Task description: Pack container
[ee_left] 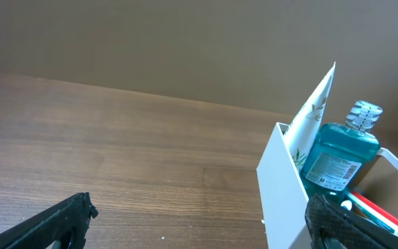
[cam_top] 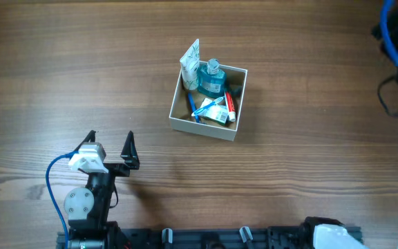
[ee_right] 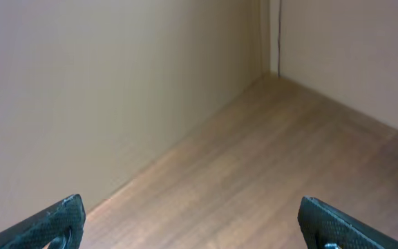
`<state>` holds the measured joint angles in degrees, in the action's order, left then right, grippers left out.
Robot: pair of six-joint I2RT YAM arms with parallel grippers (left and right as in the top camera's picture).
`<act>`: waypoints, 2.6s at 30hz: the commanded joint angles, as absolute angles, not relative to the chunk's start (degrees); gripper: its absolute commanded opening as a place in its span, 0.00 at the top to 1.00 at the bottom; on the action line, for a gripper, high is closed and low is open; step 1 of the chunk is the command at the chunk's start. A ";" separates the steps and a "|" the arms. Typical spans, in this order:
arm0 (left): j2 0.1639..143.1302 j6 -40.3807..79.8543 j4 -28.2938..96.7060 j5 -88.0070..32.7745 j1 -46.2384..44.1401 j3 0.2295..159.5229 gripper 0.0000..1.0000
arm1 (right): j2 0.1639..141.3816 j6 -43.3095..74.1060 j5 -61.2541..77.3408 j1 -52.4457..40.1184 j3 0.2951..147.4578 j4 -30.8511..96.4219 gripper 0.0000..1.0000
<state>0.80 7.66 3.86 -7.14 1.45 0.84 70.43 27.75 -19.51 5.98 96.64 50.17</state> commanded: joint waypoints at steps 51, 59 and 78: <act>0.16 8.21 3.77 -6.79 1.34 0.32 0.00 | 0.19 8.95 8.88 2.02 6.07 -14.20 0.00; 0.16 8.21 3.77 -6.79 1.34 0.32 0.00 | 0.19 8.99 7.27 1.72 0.62 -19.59 0.00; 0.16 8.21 3.79 -6.79 1.34 0.32 0.00 | 0.19 9.04 6.85 1.74 0.30 -5.17 0.00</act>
<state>0.78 7.68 3.88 -7.11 1.45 0.84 0.97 9.69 7.66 2.02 0.38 -6.31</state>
